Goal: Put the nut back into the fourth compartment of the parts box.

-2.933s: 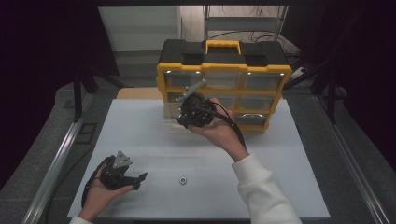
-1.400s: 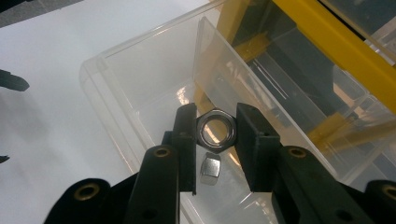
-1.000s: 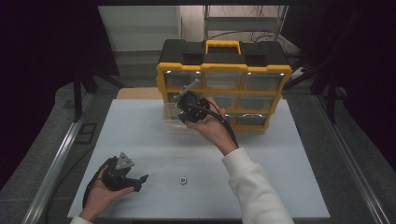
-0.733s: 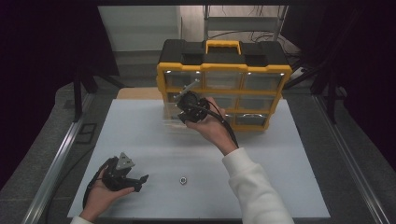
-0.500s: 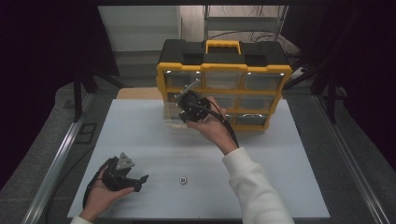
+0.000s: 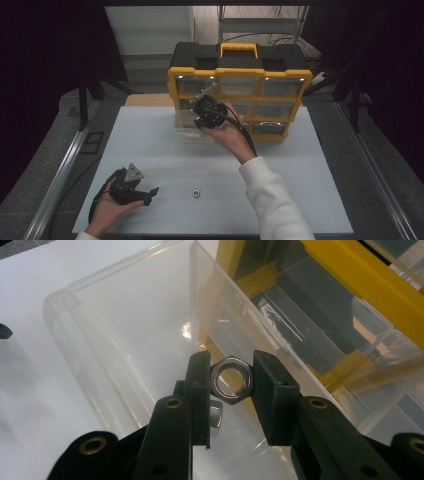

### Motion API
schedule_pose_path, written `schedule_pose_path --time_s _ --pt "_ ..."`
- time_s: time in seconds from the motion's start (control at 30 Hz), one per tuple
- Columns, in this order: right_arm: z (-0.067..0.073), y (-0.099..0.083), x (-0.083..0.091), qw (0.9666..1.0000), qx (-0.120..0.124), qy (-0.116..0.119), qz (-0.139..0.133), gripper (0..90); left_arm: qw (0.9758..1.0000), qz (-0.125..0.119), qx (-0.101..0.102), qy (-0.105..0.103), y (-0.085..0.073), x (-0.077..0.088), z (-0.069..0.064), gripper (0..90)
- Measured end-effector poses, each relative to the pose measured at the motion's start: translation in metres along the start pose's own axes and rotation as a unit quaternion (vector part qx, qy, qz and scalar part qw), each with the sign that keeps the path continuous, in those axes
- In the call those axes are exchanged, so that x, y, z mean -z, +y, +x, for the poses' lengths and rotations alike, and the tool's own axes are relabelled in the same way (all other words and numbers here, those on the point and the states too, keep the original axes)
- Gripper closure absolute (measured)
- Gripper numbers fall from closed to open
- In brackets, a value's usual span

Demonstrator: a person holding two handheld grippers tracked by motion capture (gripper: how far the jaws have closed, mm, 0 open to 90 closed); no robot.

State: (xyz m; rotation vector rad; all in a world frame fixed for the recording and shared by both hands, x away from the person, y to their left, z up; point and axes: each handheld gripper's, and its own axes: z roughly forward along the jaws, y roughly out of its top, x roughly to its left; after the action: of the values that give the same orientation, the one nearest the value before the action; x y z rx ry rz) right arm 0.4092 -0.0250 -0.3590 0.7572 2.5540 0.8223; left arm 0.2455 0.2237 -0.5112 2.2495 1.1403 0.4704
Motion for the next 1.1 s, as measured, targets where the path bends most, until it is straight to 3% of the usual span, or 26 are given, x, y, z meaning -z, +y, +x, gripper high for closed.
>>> schedule_pose_path --time_s 0.47,1.1 --pt "-0.0017 0.0004 -0.0063 1.0000 -0.005 0.001 0.006 70.1 1.0000 0.000 0.000 0.000 -0.0001 0.0000 0.0001 12.7" --pt "-0.0035 0.0017 -0.0042 0.9999 -0.007 0.009 -0.007 69.9 1.0000 -0.001 0.001 0.000 -0.0001 0.0002 0.0003 12.7"
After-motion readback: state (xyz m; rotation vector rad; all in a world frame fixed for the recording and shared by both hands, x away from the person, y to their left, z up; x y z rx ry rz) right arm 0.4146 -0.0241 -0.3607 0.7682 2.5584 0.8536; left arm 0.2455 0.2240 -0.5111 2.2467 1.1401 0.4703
